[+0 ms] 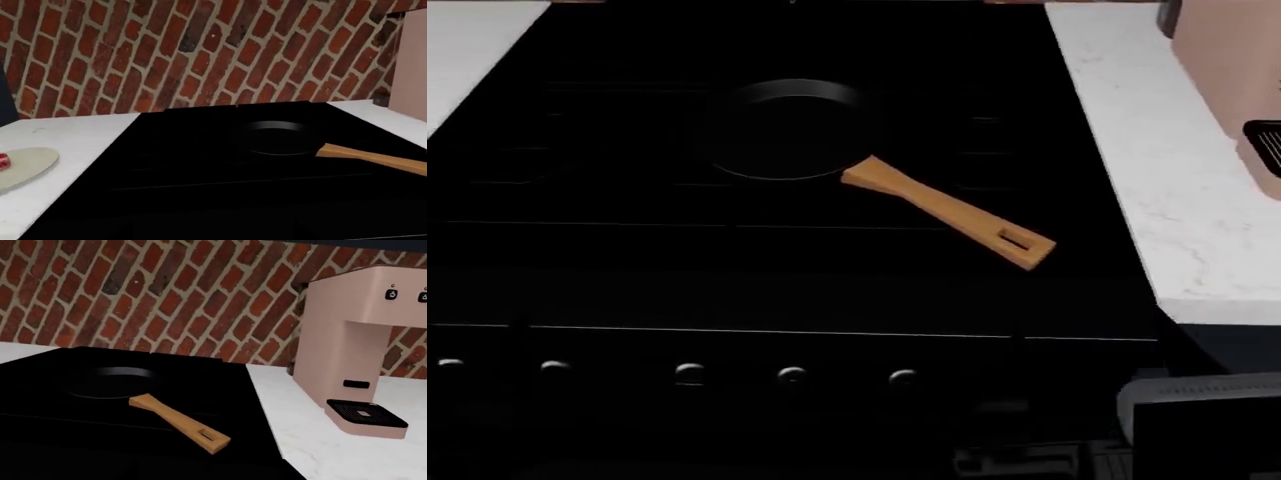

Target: Pick the pork loin from the plate and place it in the pan.

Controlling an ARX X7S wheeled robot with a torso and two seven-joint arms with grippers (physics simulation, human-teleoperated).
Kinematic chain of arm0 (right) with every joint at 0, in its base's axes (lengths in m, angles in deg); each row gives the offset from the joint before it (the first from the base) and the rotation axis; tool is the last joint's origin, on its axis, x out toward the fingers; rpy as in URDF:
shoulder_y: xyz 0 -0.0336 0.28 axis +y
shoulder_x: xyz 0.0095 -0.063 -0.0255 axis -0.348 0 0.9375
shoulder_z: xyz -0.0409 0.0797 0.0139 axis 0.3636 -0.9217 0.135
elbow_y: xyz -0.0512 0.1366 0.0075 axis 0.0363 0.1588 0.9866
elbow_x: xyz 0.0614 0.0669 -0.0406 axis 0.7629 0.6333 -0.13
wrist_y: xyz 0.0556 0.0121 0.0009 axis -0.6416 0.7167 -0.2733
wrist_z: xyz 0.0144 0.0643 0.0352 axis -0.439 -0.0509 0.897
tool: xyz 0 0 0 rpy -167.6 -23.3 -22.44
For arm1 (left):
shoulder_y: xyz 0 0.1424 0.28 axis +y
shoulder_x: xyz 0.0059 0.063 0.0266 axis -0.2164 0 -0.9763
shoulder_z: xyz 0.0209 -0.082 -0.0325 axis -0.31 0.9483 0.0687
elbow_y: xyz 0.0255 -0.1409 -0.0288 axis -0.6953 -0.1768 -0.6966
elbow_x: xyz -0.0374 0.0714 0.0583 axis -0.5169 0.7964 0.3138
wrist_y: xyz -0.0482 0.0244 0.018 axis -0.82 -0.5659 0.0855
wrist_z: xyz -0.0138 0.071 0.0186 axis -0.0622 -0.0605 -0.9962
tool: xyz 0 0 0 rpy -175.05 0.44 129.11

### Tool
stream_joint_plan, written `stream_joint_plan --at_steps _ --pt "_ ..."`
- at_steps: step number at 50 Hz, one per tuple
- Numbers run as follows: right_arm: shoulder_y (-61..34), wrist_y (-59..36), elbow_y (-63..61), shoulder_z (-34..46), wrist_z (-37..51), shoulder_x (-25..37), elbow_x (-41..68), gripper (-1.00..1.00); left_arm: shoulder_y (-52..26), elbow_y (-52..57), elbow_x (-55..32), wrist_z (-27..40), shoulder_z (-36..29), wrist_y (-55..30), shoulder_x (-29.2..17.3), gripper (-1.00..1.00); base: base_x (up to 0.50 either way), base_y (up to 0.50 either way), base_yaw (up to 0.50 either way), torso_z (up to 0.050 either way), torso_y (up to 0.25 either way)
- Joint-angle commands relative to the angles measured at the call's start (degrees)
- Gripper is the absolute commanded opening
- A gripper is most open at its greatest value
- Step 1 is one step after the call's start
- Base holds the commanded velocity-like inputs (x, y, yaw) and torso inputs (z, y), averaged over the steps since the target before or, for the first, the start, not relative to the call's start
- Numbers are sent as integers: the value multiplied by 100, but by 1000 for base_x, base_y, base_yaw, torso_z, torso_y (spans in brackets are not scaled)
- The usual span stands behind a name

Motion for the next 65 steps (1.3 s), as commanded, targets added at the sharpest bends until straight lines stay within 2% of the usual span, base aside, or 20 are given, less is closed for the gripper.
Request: stream_joint_plan --at_steps 1,37,65 --pt "31 82 -33 -77 -73 -27 -63 100 -44 8 -92 -178 223 72 98 100 0 500 0 0 0" --pt "29 108 -71 103 1 49 -65 100 -172 47 -298 -44 206 -32 52 100 0 500 0 0 0" --pt "187 242 -76 161 63 116 -112 100 82 44 -327 0 207 163 34 100 -1 500 0 0 0"
